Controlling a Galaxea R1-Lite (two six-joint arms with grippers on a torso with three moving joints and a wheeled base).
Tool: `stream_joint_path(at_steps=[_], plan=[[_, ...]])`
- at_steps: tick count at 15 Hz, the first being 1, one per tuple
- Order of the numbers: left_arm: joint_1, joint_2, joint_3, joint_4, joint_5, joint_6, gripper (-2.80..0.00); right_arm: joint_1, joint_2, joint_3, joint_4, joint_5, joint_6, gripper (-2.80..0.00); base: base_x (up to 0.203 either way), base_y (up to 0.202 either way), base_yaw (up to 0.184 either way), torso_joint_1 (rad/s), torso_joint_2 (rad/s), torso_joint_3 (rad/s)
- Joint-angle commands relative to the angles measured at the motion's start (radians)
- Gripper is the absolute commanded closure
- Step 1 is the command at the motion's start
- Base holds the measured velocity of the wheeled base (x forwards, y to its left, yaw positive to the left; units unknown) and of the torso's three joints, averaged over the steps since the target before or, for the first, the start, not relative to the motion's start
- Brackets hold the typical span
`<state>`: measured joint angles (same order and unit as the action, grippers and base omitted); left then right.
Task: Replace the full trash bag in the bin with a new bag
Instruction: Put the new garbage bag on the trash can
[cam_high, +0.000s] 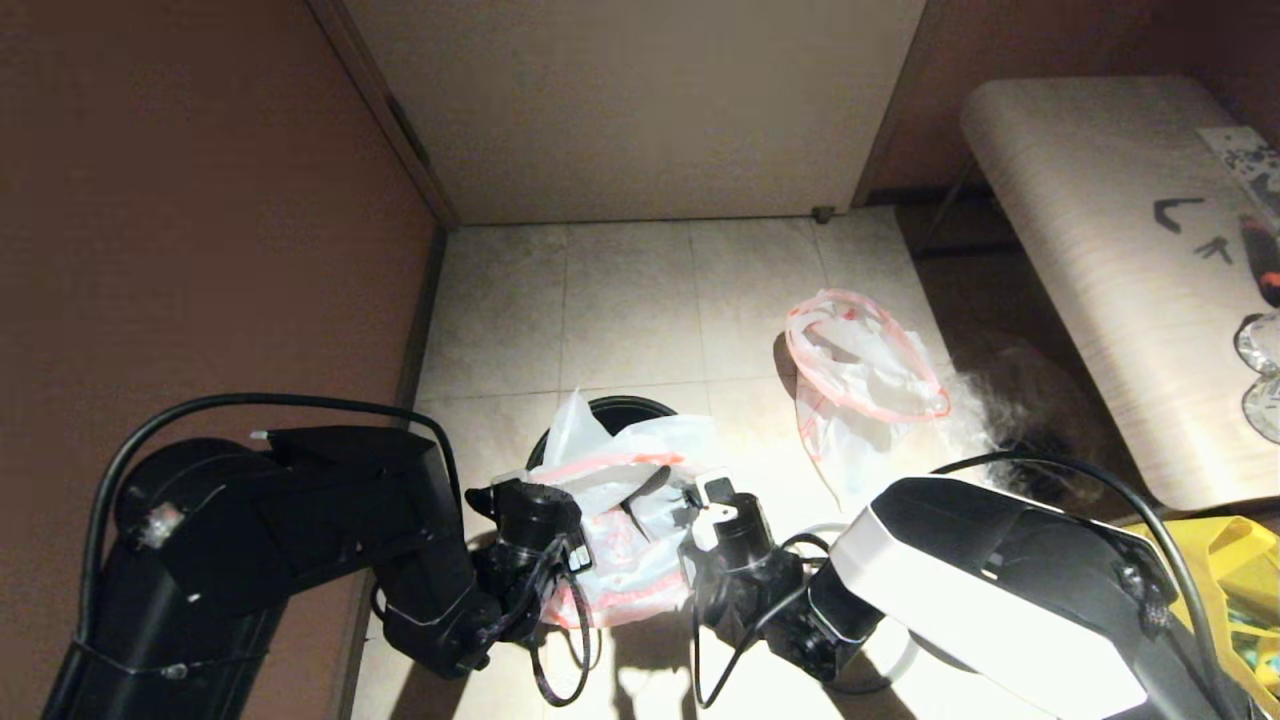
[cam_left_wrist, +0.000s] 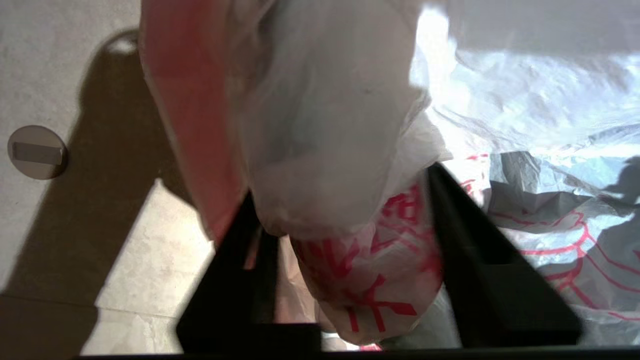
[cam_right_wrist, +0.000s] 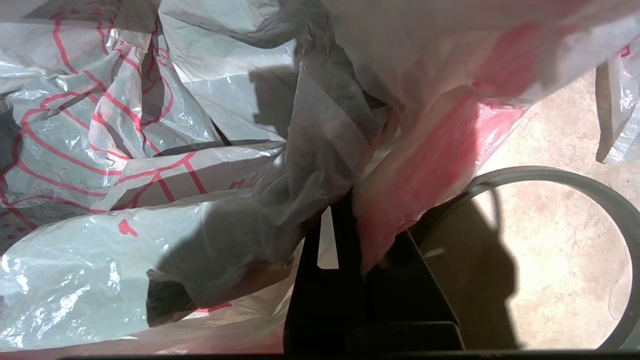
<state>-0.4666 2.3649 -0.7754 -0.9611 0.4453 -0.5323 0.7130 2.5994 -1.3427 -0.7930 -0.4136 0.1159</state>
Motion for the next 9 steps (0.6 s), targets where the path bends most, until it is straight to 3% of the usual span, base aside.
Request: stream_joint_path(at_steps=[1, 9], plan=[[0.0, 0.001, -0.004, -0.007, 0.004, -0.003, 0.0, 0.002, -0.004, 0.008, -0.005, -0.002, 0.001, 0.0, 0.0, 0.0, 0.0, 0.0, 0.0, 0.0], [0.045, -0.007, -0.033, -0.038, 0.018, -0.009, 0.0, 0.032, -0.099, 0.142, -0.051, -0.07, -0.02, 0.0, 0.0, 0.0, 0.0, 0.0, 0.0, 0.0]])
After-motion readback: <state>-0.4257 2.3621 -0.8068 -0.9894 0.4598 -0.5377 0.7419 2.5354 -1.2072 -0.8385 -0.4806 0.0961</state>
